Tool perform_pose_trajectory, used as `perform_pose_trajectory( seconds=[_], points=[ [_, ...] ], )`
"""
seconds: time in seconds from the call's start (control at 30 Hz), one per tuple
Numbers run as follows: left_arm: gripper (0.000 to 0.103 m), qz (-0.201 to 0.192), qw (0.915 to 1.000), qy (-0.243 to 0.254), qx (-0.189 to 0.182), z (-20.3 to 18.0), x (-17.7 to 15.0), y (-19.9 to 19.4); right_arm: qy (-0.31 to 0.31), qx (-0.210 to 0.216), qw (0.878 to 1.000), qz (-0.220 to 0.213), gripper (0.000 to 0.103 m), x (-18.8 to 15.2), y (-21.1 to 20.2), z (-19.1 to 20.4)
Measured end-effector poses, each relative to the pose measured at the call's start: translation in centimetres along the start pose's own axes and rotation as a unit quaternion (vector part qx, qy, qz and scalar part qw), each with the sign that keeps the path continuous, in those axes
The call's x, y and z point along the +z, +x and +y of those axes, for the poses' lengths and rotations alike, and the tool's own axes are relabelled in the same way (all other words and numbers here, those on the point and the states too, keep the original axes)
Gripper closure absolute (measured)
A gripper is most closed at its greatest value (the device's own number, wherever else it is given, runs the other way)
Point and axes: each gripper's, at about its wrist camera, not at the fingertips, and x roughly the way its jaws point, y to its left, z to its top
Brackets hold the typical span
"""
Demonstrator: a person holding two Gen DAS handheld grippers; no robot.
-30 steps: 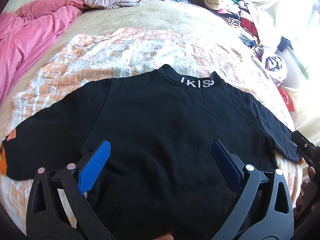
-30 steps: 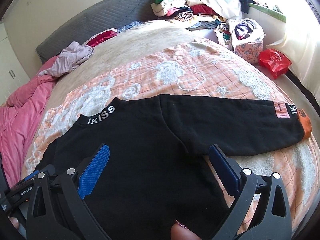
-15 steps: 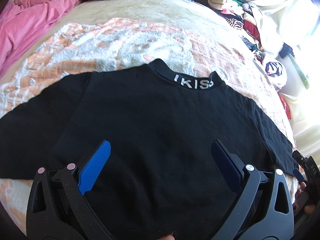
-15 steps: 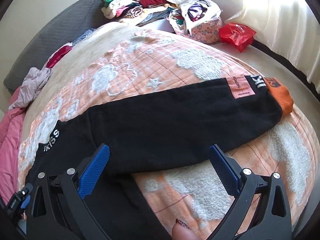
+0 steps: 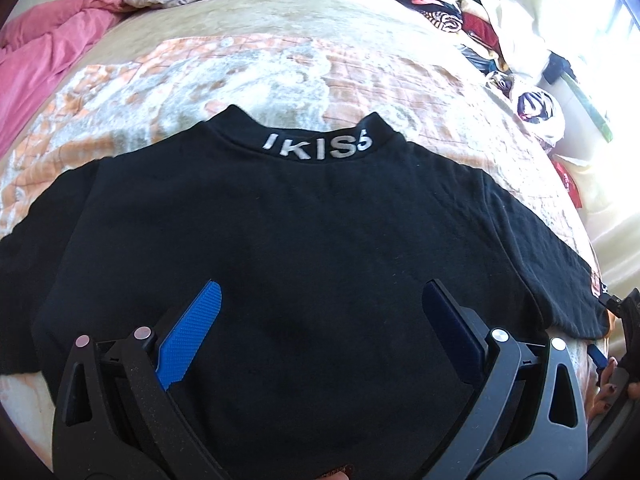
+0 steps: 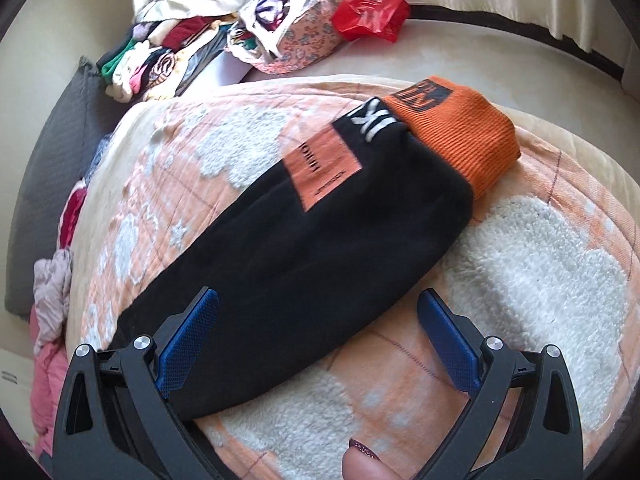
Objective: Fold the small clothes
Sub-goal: 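Close the right gripper on the orange ribbed cuff, then lift the cuff with the right gripper and carry the sleeve across the shirt body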
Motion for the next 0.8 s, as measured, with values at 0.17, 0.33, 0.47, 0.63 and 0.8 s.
perform_pose_trajectory(
  seconds=[0.17,0.33,0.47,0.63,0.8],
  points=[
    [0.008,0.007,1.0,-0.002,0.003,-0.3,0.7,0.8,0.057,0.035,0.998,-0.013,0.004,2.5,0.2,-2.6],
    [0.008,0.023,0.9993,-0.001,0.029,0.1,1.3,1.4,0.093,0.06,0.992,-0.059,0.004,5.2,0.5,-4.8],
    [0.008,0.024,0.9994,-0.014,0.022,0.9,1.6,1.4,0.068,0.057,0.994,-0.065,0.004,5.4,0.5,-4.1],
    [0.008,0.021,0.9995,-0.025,0.002,1.1,1.3,1.1,0.045,0.079,0.994,-0.063,0.055,4.9,0.4,-2.6],
    [0.008,0.02,0.9995,-0.023,-0.009,0.6,1.1,0.8,-0.009,0.125,0.99,-0.068,0.077,4.2,-1.5,0.5]
  ],
)
